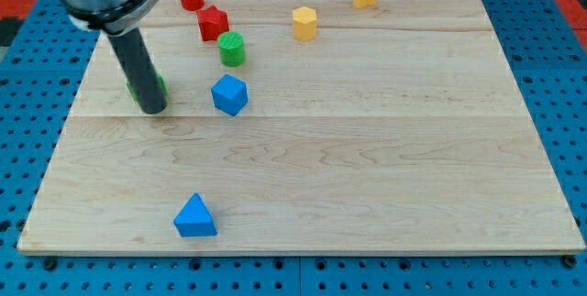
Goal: Place the red circle towards the top right side of the red star
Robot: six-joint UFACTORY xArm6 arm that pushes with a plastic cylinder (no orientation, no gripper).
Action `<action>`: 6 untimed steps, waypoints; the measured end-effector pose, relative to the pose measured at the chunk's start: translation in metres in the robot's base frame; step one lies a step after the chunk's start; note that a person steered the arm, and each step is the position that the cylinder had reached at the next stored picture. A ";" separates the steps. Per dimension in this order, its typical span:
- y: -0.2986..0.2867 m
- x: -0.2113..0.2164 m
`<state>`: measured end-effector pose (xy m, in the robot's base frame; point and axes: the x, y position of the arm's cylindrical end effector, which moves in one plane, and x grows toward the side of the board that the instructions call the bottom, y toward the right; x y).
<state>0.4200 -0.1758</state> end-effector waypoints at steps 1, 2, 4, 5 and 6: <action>-0.022 -0.053; -0.049 -0.097; -0.044 -0.177; -0.076 -0.228; -0.075 -0.229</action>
<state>0.1911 -0.2504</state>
